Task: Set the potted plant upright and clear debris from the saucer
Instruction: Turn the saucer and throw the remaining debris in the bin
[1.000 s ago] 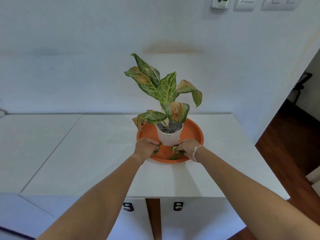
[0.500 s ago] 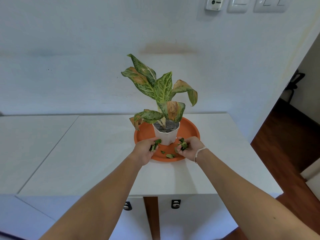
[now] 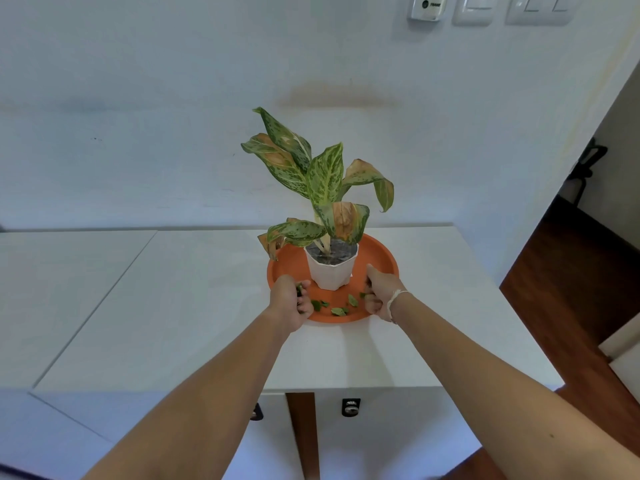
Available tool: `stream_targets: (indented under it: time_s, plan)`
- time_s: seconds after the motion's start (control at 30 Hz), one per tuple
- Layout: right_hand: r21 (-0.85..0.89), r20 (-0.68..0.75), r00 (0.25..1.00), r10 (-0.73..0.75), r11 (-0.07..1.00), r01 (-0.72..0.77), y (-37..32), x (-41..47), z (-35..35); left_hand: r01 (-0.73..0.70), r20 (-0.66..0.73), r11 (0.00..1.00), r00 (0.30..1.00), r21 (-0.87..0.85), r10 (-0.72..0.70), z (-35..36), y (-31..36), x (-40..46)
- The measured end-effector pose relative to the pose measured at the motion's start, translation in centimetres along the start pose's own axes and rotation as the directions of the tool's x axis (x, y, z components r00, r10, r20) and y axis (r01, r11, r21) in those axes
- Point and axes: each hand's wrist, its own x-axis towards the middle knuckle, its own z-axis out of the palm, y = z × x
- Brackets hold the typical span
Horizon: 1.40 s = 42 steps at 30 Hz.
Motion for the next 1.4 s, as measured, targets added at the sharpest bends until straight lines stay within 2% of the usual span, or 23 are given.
stream_targets:
  time_s: [0.07,0.13,0.2,0.23,0.27,0.33,0.4,0.47,0.57,0.7,0.8,0.97,1.3,1.4]
  plan:
    - [-0.279,-0.004,0.994,-0.108,0.955,0.103,-0.2,-0.1,0.0,-0.008,0.009,0.999,1.0,0.04,0.008,0.0,0.0,-0.2]
    - [-0.577,0.005,0.968,-0.252,0.79,0.208,-0.2,0.1,-0.1,-0.04,0.008,0.99,0.999,0.138,0.04,0.0,0.1,-0.2]
    - [-0.767,0.038,0.941,-0.337,0.594,0.244,-0.2,0.3,-0.2,-0.113,0.005,0.936,0.993,0.334,0.118,0.0,0.3,-0.1]
    - [-0.823,0.044,0.938,-0.344,0.519,0.229,-0.2,0.5,-0.3,-0.172,0.019,0.866,0.983,0.47,0.185,-0.1,0.4,0.1]
    - [-0.869,0.044,0.941,-0.336,0.451,0.202,-0.1,0.6,-0.4,-0.246,0.054,0.75,0.961,0.613,0.271,-0.2,0.4,0.5]
    - [-0.938,0.041,0.952,-0.304,0.315,0.141,0.0,0.7,-0.5,-0.377,0.186,0.43,0.887,0.82,0.423,-0.6,0.3,1.4]
    - [-0.971,0.044,0.958,-0.285,0.212,0.108,0.1,0.5,-0.4,-0.391,0.281,0.164,0.844,0.906,0.457,-1.0,0.3,2.1]
    - [-0.986,0.058,0.955,-0.29,0.133,0.1,0.1,0.1,-0.1,-0.36,0.324,0.004,0.845,0.933,0.426,-1.3,0.3,2.7]
    - [-0.992,0.101,0.954,-0.284,0.047,0.119,0.1,-0.6,0.7,-0.329,0.346,-0.11,0.867,0.938,0.359,-1.4,0.0,3.1]
    - [-0.983,0.171,0.952,-0.253,0.028,0.184,0.3,-1.1,1.5,-0.31,0.368,-0.216,0.87,0.926,0.329,-1.3,-0.3,3.5]
    - [-0.975,0.206,0.943,-0.261,0.025,0.22,0.6,-1.1,1.9,-0.317,0.392,-0.259,0.859,0.912,0.328,-1.1,-0.4,3.8]
    - [-0.978,0.206,0.922,-0.328,-0.054,0.199,1.1,-0.8,2.2,-0.31,0.406,-0.3,0.847,0.902,0.344,-0.7,-0.6,4.1]
    - [-0.964,0.262,0.901,-0.345,-0.137,0.227,1.5,-0.6,2.7,-0.332,0.431,-0.307,0.827,0.892,0.36,-0.3,-0.8,4.3]
    - [-0.969,0.248,0.917,-0.314,-0.077,0.236,1.2,0.0,2.4,-0.359,0.433,-0.254,0.825,0.898,0.363,-0.4,-0.6,4.5]
